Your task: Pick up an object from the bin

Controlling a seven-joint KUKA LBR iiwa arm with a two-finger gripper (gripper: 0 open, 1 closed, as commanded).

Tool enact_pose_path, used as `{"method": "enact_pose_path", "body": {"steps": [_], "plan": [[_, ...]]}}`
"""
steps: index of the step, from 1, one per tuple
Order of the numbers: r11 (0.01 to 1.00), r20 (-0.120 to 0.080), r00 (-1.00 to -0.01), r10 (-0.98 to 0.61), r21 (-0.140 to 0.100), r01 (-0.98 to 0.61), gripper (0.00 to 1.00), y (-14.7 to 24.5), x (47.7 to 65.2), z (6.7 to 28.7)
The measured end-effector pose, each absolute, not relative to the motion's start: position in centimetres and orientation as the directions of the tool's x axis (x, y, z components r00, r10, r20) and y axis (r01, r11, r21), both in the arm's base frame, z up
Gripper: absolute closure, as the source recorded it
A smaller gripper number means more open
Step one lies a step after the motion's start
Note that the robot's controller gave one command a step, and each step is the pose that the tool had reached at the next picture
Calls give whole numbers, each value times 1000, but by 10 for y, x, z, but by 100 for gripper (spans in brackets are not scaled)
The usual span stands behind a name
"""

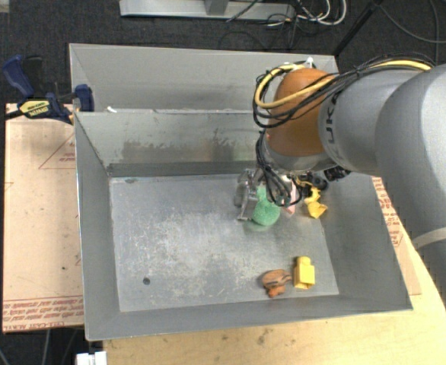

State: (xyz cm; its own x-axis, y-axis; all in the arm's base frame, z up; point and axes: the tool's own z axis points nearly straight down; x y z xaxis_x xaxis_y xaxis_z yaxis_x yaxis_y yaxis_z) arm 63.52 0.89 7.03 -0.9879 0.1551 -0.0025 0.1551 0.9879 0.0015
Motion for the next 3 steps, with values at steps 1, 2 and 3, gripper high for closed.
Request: {"method": "enact_pose_path", "body": {"steps": [1, 2, 3], "plan": [[988, -2, -988, 155, 1, 155, 0, 9, 635, 70], [988, -3, -988, 155, 1, 155, 0, 9, 635, 70], [983, 0, -983, 186, 2, 186, 0, -35, 611, 93]]}}
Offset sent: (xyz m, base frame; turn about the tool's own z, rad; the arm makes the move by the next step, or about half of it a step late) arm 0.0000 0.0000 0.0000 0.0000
